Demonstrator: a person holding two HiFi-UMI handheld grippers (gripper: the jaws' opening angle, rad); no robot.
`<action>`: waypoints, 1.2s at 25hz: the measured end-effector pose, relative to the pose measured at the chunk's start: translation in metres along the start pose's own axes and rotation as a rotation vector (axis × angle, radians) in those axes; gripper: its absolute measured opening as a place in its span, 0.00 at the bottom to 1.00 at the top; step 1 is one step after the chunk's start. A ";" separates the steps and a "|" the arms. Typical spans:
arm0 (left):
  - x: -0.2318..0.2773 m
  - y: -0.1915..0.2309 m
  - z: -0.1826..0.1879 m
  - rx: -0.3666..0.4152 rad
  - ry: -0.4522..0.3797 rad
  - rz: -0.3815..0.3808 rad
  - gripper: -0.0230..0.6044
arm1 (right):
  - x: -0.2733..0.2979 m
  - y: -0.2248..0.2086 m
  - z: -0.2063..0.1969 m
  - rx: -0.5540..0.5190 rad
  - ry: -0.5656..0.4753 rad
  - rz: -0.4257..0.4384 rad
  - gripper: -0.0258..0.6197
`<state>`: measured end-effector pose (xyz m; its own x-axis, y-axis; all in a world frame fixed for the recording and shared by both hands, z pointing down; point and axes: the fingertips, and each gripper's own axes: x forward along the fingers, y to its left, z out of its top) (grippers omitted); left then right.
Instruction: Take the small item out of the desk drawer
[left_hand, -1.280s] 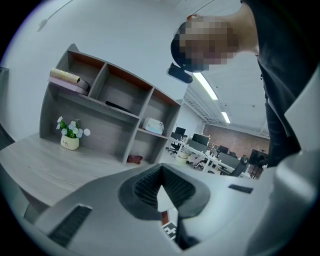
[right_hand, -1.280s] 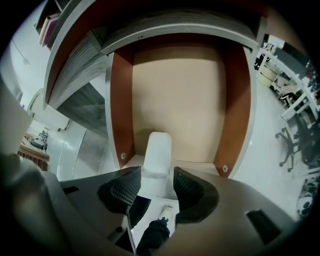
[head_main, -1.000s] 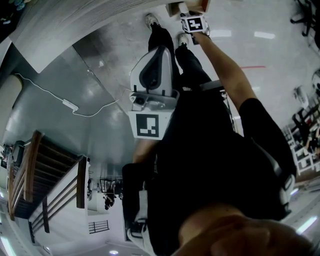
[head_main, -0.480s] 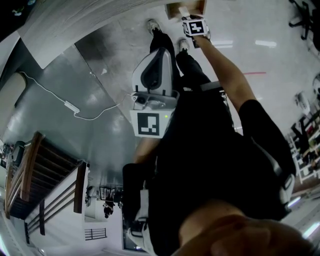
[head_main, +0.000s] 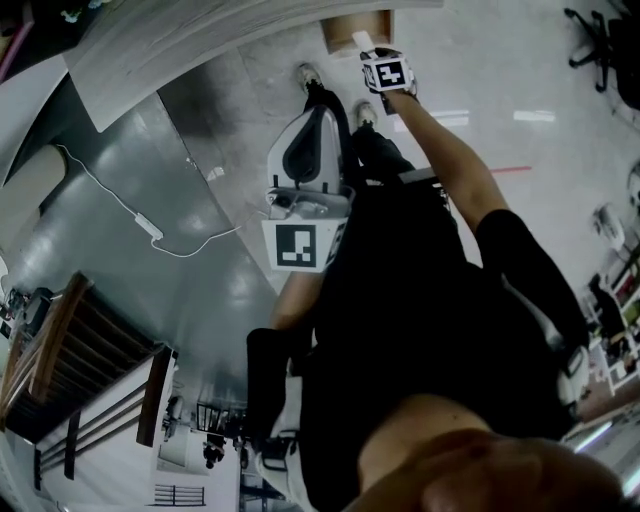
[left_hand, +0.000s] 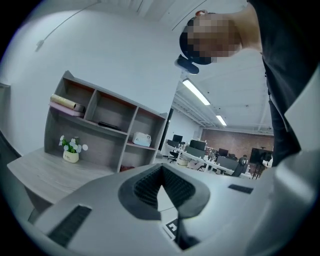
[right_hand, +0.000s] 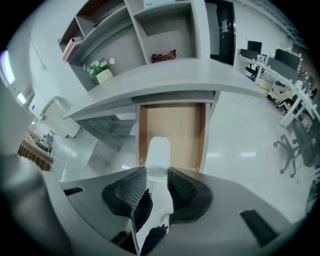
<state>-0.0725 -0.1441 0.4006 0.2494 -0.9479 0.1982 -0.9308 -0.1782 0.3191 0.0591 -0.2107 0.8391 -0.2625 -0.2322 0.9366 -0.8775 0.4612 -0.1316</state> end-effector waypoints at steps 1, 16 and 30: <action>-0.002 -0.006 0.000 0.007 -0.007 0.000 0.03 | -0.005 -0.003 0.004 -0.009 -0.020 -0.007 0.24; -0.077 -0.087 0.015 0.121 -0.077 0.017 0.03 | -0.141 0.011 0.029 -0.012 -0.274 0.099 0.23; -0.103 -0.076 0.020 0.120 -0.093 0.007 0.03 | -0.285 0.048 0.050 -0.002 -0.553 0.219 0.23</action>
<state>-0.0325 -0.0385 0.3370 0.2219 -0.9687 0.1117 -0.9591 -0.1962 0.2039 0.0718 -0.1653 0.5498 -0.6078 -0.5429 0.5795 -0.7788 0.5501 -0.3016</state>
